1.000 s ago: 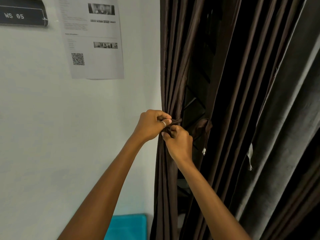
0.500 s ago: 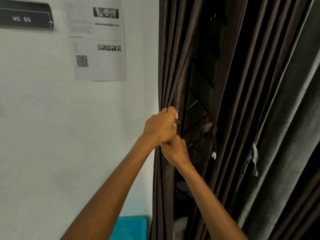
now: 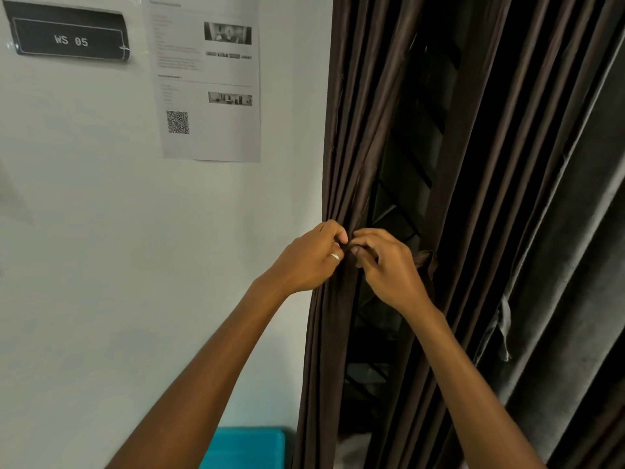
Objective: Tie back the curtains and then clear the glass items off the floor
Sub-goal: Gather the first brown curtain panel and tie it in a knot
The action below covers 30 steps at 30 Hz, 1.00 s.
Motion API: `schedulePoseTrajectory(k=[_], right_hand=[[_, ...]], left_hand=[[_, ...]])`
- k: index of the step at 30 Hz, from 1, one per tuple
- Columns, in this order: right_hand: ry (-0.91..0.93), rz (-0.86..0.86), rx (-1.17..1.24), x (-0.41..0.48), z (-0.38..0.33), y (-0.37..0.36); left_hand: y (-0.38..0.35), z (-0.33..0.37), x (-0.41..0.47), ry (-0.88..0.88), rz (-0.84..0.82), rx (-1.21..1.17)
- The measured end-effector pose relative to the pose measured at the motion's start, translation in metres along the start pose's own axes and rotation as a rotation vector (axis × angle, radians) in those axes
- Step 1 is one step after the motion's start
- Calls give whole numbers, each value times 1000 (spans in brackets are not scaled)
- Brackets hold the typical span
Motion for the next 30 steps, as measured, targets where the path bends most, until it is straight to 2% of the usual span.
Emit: schedulePoseTrajectory(k=[5, 9, 13, 16, 19, 24, 30], right_hand=[[35, -15, 79, 3, -3, 1], [-33, -93, 100, 3, 1, -7], [-63, -90, 38, 7, 5, -12], [-77, -67, -34, 13, 3, -11], [-120, -66, -44, 18, 2, -11], [-194, -77, 23, 26, -2, -7], [-289, -33, 136, 26, -5, -3]], left_hand=[[2, -1, -4, -36, -11, -74], [3, -2, -7, -6, -47, -122], [6, 0, -8, 25, -74, -138], [8, 4, -8, -4, -28, -100], [6, 6, -10, -65, 81, 42], [-13, 10, -24, -236, 315, 483], [-24, 23, -29, -250, 337, 743]])
Point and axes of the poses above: each hand's wrist, its own x-axis towards the middle knuckle, its own y-axis out of the back of the hand, z = x × y, the point moved 4 cm from there along x, towards the middle knuckle, and after that the axes turned 1 degree about y, right-handed, at the moved point
